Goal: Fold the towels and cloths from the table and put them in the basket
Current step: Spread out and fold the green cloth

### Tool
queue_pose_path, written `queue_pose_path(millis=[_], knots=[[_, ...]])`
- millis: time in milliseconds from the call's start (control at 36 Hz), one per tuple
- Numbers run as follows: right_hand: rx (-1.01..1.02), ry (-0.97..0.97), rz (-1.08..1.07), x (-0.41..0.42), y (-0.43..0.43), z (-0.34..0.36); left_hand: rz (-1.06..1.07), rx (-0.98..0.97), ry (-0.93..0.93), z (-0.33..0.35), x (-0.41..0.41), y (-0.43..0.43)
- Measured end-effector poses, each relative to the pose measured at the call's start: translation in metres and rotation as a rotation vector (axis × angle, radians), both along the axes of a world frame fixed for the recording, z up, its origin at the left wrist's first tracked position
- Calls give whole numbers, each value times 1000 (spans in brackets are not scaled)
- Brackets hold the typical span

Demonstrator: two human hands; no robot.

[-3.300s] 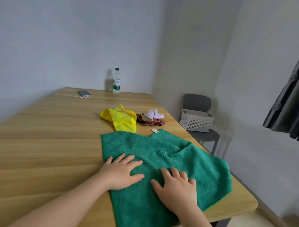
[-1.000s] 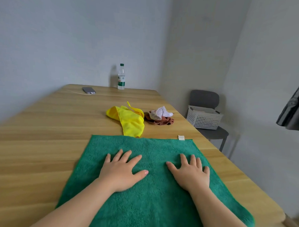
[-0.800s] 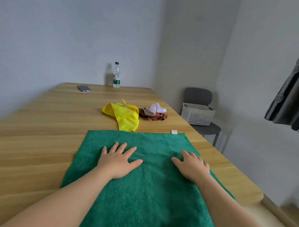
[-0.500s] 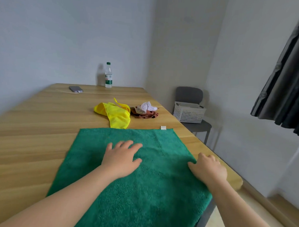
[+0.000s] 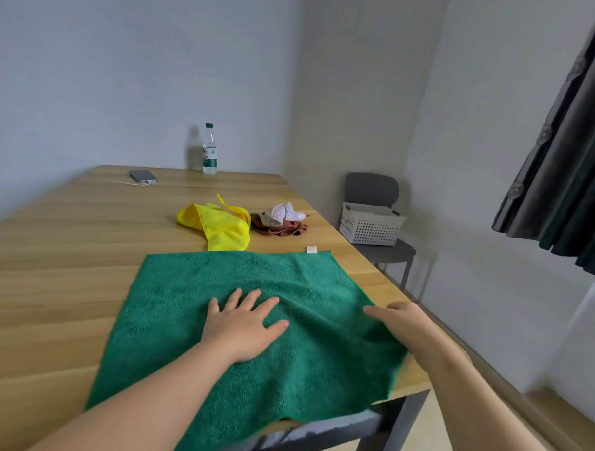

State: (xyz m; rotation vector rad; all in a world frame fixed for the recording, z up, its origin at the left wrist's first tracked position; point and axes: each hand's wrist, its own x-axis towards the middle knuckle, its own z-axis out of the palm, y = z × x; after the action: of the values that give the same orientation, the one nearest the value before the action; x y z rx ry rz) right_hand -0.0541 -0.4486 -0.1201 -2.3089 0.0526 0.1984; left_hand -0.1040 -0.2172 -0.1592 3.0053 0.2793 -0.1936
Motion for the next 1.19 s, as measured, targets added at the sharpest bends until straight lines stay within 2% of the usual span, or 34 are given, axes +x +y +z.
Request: queue_pose_path(millis=[83, 167, 250, 333, 417, 472, 583, 722, 806, 861, 917, 1000, 1194], knots=[[-16, -10, -18, 0, -8, 1, 33, -19, -18, 1, 1, -2], [77, -103, -116, 0, -10, 3, 26, -25, 2, 1, 2, -2], [144, -191, -177, 2, 0, 8, 1, -134, 13, 6, 3, 0], [300, -189, -204, 2, 17, 18, 14, -357, -136, 19, 2, 13], [537, -108, -206, 0, 37, 31, 49, -271, -312, 31, -8, 35], [587, -106, -161, -1, 54, 38, 145, -294, -374, 36, -14, 54], [595, -86, -6, -11, 106, 47, 378, -566, -475, 31, -22, 91], [490, -98, 357, -35, 175, 51, 567, -727, -598, 22, -29, 121], [446, 16, 625, -53, 201, 48, 574, -811, -674, 18, -30, 132], [374, 120, 724, -59, 211, 41, 601, -779, -663, 17, -31, 136], [246, 128, 687, -61, 216, 27, 641, -770, -633, 12, -32, 140], [-119, -82, 569, -59, 220, -7, 631, -792, -595, 7, -27, 138], [-479, -137, 506, -42, 199, -15, 443, -712, -549, 8, -17, 101]])
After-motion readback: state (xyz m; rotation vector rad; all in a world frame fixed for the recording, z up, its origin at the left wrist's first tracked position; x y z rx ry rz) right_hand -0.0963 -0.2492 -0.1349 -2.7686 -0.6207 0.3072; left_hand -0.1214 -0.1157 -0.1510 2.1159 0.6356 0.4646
